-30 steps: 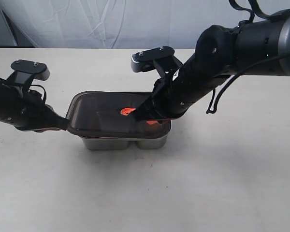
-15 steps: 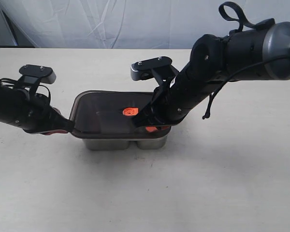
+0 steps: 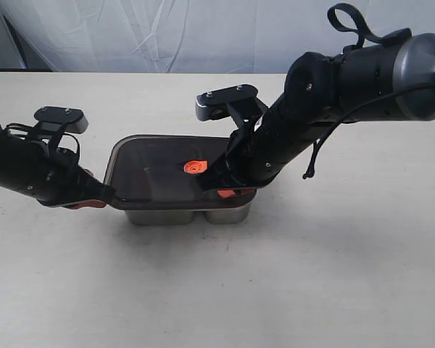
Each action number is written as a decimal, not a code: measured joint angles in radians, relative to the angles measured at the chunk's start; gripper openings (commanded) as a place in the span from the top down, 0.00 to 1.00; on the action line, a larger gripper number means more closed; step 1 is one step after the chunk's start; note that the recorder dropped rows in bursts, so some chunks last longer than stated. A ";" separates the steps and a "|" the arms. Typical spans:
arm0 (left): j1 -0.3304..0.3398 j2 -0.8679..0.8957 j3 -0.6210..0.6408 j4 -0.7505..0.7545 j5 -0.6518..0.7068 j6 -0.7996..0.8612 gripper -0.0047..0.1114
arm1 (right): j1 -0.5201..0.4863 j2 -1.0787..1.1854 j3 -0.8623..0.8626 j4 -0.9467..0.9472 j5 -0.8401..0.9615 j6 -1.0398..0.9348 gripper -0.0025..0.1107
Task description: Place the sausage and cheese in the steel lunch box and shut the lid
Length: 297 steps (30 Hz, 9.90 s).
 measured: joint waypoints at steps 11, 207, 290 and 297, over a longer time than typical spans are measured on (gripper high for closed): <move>0.000 0.000 0.000 0.010 0.014 0.000 0.96 | 0.000 0.000 0.000 0.002 -0.004 -0.002 0.98; 0.034 -1.665 0.191 0.359 0.196 -0.479 0.96 | 0.000 -0.897 0.534 -0.191 0.023 0.496 0.98; 0.219 -1.668 0.730 0.201 -0.125 -0.420 0.96 | -0.605 -1.800 1.103 -0.181 -0.263 0.470 0.98; 0.219 -1.668 0.730 0.201 -0.125 -0.420 0.96 | -0.605 -1.800 1.103 -0.181 -0.263 0.470 0.98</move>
